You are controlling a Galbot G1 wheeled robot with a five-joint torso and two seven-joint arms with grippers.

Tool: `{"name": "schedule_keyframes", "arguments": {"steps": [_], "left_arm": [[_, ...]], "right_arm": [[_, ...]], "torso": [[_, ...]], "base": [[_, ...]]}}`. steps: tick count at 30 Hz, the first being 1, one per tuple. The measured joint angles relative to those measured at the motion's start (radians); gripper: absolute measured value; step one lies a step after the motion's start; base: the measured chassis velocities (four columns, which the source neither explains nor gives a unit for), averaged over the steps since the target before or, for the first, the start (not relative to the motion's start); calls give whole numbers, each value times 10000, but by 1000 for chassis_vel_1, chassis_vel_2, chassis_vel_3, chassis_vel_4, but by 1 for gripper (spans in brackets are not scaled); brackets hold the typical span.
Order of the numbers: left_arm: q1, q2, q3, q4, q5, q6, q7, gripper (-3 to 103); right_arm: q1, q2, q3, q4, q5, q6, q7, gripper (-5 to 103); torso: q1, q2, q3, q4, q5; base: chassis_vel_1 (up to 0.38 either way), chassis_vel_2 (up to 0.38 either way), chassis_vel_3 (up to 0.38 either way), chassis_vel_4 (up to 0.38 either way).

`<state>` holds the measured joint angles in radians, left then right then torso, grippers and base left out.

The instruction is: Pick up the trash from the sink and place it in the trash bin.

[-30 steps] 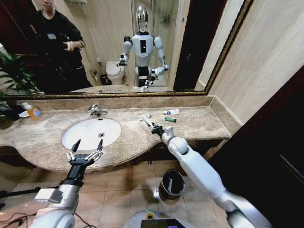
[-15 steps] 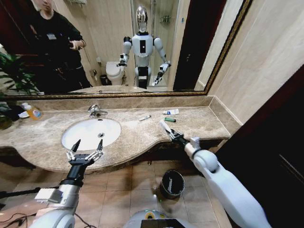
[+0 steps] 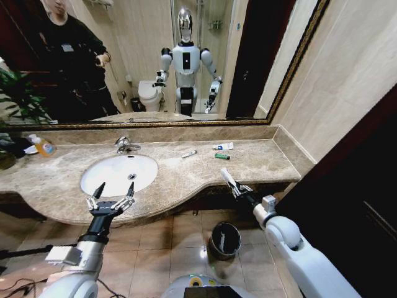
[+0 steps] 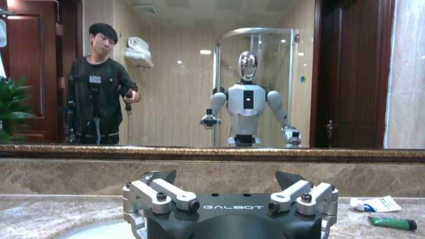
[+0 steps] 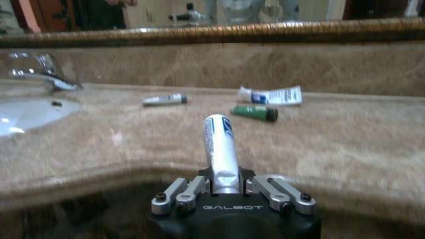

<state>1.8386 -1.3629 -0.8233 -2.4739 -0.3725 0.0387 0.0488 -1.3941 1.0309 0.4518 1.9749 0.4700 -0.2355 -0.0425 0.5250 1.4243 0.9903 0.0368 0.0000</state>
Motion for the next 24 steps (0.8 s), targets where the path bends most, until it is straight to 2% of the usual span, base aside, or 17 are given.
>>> {"name": "schedule_keyframes", "arguments": {"steps": [15, 24], "left_arm": [[0, 0, 0, 0, 0, 0, 0, 100], [0, 0, 0, 0, 0, 0, 0, 100]], "right_arm": [[-774, 918, -83, -1478, -847, 698, -316, 20], [-567, 1415, -354, -2428, -1386, 676, -363, 20]], "torso": [[0, -2, 1, 0, 1], [1, -2, 1, 0, -1]], "base": [[0, 0, 0, 0], [0, 0, 0, 0]]}}
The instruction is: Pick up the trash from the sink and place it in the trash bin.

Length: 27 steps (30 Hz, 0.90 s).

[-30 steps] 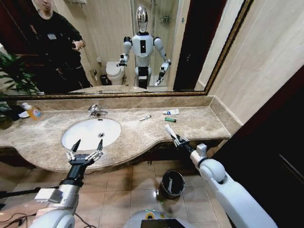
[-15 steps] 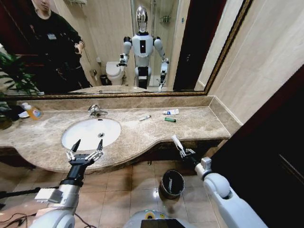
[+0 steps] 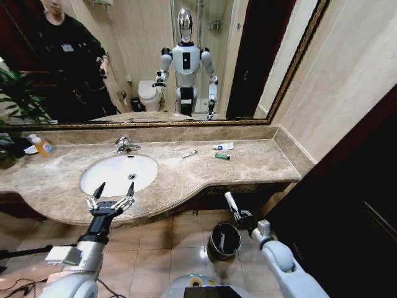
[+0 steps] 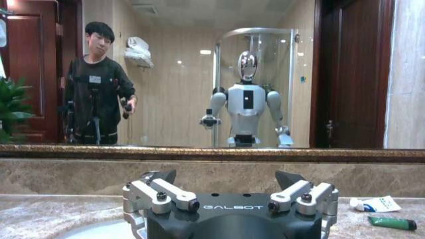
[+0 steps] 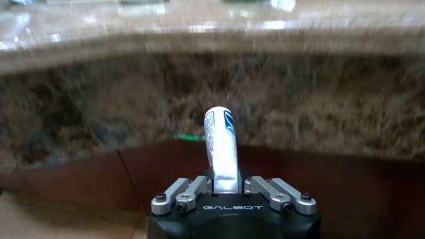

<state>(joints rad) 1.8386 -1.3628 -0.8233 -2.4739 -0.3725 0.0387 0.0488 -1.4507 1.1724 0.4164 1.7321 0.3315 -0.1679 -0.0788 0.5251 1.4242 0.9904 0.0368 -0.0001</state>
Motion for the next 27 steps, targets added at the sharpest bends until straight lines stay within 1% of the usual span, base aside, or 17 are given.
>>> {"name": "schedule_keyframes", "arguments": {"steps": [3, 11, 14, 15, 17, 21, 23, 27], "left_arm": [[0, 0, 0, 0, 0, 0, 0, 100], [0, 0, 0, 0, 0, 0, 0, 100], [0, 0, 0, 0, 0, 0, 0, 100], [0, 0, 0, 0, 0, 0, 0, 100], [0, 0, 0, 0, 0, 0, 0, 100], [0, 0, 0, 0, 0, 0, 0, 100], [0, 0, 0, 0, 0, 0, 0, 100], [0, 0, 0, 0, 0, 0, 0, 100]], "right_arm": [[170, 262, -99, -556, -281, -34, -1, 20], [513, 688, -188, -1698, -741, 52, 4, 20], [748, 1011, -204, -2528, -1113, 218, 24, 20], [748, 1011, -204, -2528, -1113, 218, 24, 20], [895, 1215, -184, -3100, -1458, 407, 27, 20], [1000, 1342, -175, -3562, -1600, 517, 30, 20], [1138, 1510, -157, -4131, -1789, 690, 57, 20], [1278, 1690, -113, -4667, -2016, 919, 64, 20]], "torso": [[1, 0, 0, 0, 1], [1, 0, 0, 0, 0], [0, 0, 0, 0, 0], [0, 0, 0, 0, 0], [1, 0, 0, 0, 2], [1, 0, 0, 0, 0], [1, 0, 0, 0, 1], [1, 0, 0, 0, 0]], "base": [[0, 0, 0, 0], [0, 0, 0, 0], [0, 0, 0, 0], [0, 0, 0, 0], [0, 0, 0, 0], [0, 0, 0, 0], [0, 0, 0, 0], [0, 0, 0, 0]]}}
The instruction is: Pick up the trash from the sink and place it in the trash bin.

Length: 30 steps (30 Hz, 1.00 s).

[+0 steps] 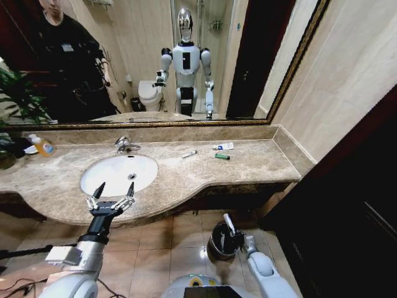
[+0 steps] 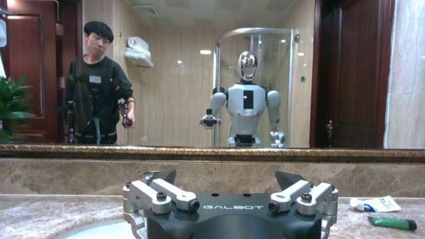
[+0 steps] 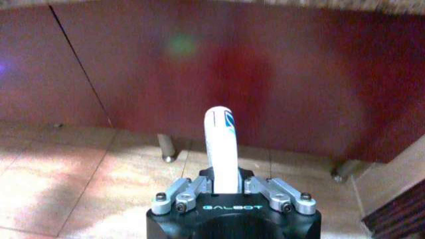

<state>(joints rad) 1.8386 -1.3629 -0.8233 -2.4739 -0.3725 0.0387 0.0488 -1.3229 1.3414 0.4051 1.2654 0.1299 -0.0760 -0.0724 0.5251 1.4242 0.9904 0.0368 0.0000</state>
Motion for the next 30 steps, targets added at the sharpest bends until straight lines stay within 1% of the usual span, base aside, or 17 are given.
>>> {"name": "schedule_keyframes", "arguments": {"steps": [6, 7, 10, 11, 13, 14, 16, 17, 18, 19, 21, 22, 23, 24, 27, 29, 30], "left_arm": [[0, 0, 0, 0, 1, 0, 0, 100], [0, 0, 0, 0, 1, 0, 0, 100], [0, 0, 0, 0, 0, 0, 0, 100], [0, 0, 0, 0, 0, 0, 0, 100], [0, 0, 0, 0, 0, 0, 0, 100], [0, 0, 0, 0, 0, 0, 0, 100], [0, 0, 0, 0, 0, 0, 0, 100], [0, 0, 0, 0, 0, 0, 0, 100], [0, 0, 0, 0, 0, 0, 0, 100], [0, 0, 0, 0, 0, 0, 0, 100], [0, 0, 0, 0, 0, 0, 0, 100], [0, 0, 0, 0, 0, 0, 0, 100], [0, 0, 0, 0, 0, 0, 0, 100], [0, 0, 0, 0, 0, 0, 0, 100], [0, 0, 0, 0, 0, 0, 0, 100], [0, 0, 0, 0, 0, 0, 0, 100], [0, 0, 0, 0, 0, 0, 0, 100]], "right_arm": [[137, 212, 48, -464, -332, 152, -12, 20], [172, 281, 52, -562, -426, 173, -11, 18], [194, 326, 45, -615, -517, 187, -8, 20], [209, 382, 18, -631, -605, 191, 2, 30], [213, 399, 13, -631, -623, 191, 6, 30], [233, 447, -4, -631, -662, 191, 47, 41], [245, 471, -8, -631, -683, 191, 67, 41], [255, 500, -13, -634, -713, 191, 84, 47], [258, 531, -23, -637, -748, 191, 95, 57], [258, 531, -23, -637, -748, 191, 95, 57], [254, 556, -30, -637, -805, 195, 107, 68], [246, 562, -31, -637, -817, 199, 110, 68], [238, 566, -32, -637, -823, 201, 113, 74], [238, 566, -32, -637, -823, 201, 113, 74], [198, 574, -33, -612, -837, 208, 132, 90], [191, 575, -33, -608, -841, 209, 136, 90], [177, 585, -26, -606, -860, 210, 144, 95]], "torso": [[0, 0, 0, 0, 0], [0, 0, 0, 0, 0], [0, 0, 0, 0, 0], [0, 0, 0, 0, 0], [0, 0, 0, 0, 0], [0, 0, 0, 0, 0], [0, 0, 0, 0, 0], [0, 0, 0, 0, 0], [0, 0, 0, 0, 0], [0, 0, 0, 0, 0], [0, 0, 0, 0, 0], [-1, 0, 0, 0, 0], [-1, 0, 0, 0, 0], [-1, 0, 0, 0, 0], [-1, 0, 0, 0, 0], [0, 0, 0, 0, 0], [-1, 0, 0, 0, 0]], "base": [[0, 0, 0, 0], [0, 0, 0, 0], [0, 0, 0, 0], [0, 0, 0, 0], [0, 0, 0, 0], [0, 0, 0, 0], [0, 0, 0, 0], [0, 0, 0, 0], [0, 0, 0, 0], [0, 0, 0, 0], [0, 0, 0, 0], [0, 0, 0, 0], [0, 0, 0, 0], [0, 0, 0, 0], [0, 0, 0, 0], [0, 0, 0, 0], [0, 0, 0, 0]]}}
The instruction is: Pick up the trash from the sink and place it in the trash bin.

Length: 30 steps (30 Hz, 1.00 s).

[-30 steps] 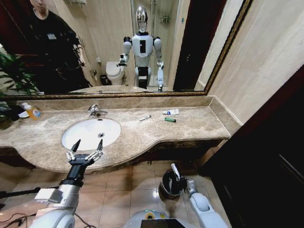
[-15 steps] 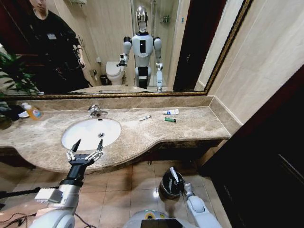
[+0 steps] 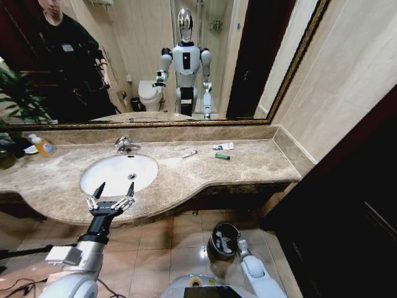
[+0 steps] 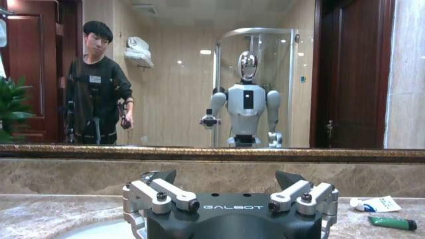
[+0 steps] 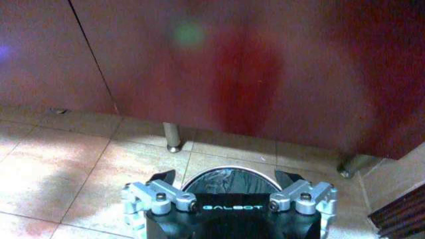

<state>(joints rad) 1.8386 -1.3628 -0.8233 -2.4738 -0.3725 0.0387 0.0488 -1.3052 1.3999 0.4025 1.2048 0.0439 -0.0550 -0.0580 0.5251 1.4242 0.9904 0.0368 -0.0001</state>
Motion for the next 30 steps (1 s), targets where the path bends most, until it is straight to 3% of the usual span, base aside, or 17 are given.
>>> {"name": "schedule_keyframes", "arguments": {"steps": [2, 10, 14, 22, 30], "left_arm": [[0, 0, 0, 0, 0, 0, 0, 100], [0, 0, 0, 0, 0, 0, 0, 100], [0, 0, 0, 0, 0, 0, 0, 100], [0, 0, 0, 0, 0, 0, 0, 100], [0, 0, 0, 0, 0, 0, 0, 100]], "right_arm": [[4, 37, 30, -45, -52, 0, 23, 100], [30, 154, 105, -253, -174, -50, 115, 100], [24, 242, 119, -275, -174, -525, 133, 100], [-66, 325, 130, -1, -135, -694, 288, 100], [-878, -170, 261, 2198, 507, -1012, 611, 100]], "torso": [[0, 0, 0, 0, 0], [0, 0, 0, 0, 0], [0, 0, 0, 0, 0], [0, 0, 0, 0, 1], [0, 0, 0, 0, 1]], "base": [[0, 0, 0, 0], [0, 0, 0, 0], [0, 0, 0, 0], [0, 0, 0, 0], [0, 0, 0, 0]]}}
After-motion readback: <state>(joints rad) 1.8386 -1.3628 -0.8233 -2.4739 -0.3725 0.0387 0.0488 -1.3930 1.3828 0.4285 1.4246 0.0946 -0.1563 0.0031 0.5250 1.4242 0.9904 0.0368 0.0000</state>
